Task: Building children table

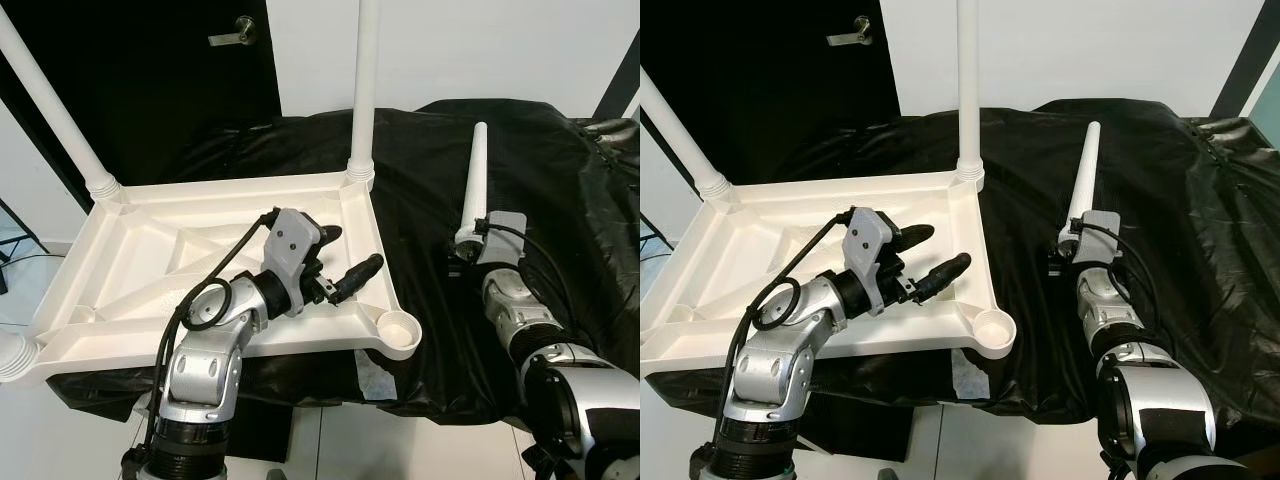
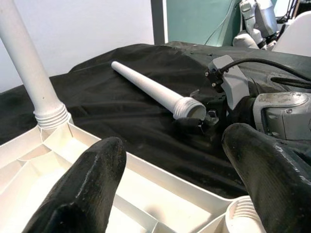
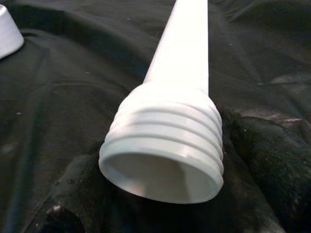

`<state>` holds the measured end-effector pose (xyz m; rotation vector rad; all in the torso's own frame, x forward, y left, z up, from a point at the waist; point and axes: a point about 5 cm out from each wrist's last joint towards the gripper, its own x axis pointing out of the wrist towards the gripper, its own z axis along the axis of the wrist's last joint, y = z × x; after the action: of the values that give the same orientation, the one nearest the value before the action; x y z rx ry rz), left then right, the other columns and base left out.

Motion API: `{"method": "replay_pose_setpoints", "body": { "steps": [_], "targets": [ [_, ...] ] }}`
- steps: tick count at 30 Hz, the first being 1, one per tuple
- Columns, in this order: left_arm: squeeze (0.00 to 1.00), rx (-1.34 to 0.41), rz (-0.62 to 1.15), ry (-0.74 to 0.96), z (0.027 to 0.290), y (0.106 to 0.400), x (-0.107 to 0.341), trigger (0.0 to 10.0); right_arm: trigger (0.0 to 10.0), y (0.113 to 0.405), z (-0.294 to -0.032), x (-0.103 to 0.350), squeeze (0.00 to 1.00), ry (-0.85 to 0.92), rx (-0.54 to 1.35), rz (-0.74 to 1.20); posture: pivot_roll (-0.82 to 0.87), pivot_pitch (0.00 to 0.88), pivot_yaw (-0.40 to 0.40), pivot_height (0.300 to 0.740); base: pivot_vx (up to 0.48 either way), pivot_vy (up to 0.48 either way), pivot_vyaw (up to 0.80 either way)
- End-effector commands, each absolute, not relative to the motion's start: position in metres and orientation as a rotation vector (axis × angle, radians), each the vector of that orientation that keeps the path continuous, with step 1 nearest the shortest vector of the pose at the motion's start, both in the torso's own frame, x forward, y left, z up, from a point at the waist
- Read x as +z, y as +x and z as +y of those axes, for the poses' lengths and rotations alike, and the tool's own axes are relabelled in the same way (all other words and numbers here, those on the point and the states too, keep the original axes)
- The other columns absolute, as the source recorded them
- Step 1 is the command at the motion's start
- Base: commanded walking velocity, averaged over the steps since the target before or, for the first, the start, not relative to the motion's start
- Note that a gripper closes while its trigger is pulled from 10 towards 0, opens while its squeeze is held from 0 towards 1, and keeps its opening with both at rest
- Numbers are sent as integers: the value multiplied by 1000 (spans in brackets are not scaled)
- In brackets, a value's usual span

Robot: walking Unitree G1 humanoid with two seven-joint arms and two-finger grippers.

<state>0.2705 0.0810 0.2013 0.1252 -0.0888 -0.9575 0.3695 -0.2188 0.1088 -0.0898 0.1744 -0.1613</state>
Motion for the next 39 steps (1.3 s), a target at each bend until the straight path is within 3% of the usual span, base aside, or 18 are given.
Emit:
{"method": "replay_pose_setpoints", "body": {
  "steps": [1,2,3,5,6,14,15,26,32,39],
  "targets": [
    [0,-865,-75,125,84,273,200,10000,9765,372,-216,111,0,-96,-164,169,66,0,65,740,0,0,0],
    [0,-866,-74,127,83,273,200,10000,9765,372,-216,111,0,-98,-165,169,66,0,65,740,0,0,0],
    [0,-866,-73,130,83,273,200,10000,1059,373,-215,112,0,-101,-168,166,68,0,67,740,0,0,0],
    [0,-866,-72,131,84,273,200,10000,1059,373,-215,113,0,-98,-174,164,70,0,67,740,0,0,0],
    [0,-866,-72,133,84,273,200,10000,0,374,-216,114,0,-99,-181,161,72,0,69,740,0,0,0],
    [0,-863,-71,138,85,272,201,10000,0,375,-219,118,0,-89,-207,141,77,0,70,740,0,0,0],
    [0,-861,-71,140,85,272,201,10000,10000,374,-218,117,0,-86,-202,131,79,0,69,740,0,0,0],
    [0,-850,-73,137,86,274,202,10000,10000,368,-209,120,0,-119,-187,-28,68,0,64,740,0,0,0],
    [0,-855,-77,140,85,275,202,10000,10000,354,-201,89,0,-76,-203,83,55,0,68,740,0,0,0],
    [0,-859,-83,144,85,276,204,10000,10000,349,-195,83,0,-37,-230,89,48,0,71,740,0,0,0]
  ]
}}
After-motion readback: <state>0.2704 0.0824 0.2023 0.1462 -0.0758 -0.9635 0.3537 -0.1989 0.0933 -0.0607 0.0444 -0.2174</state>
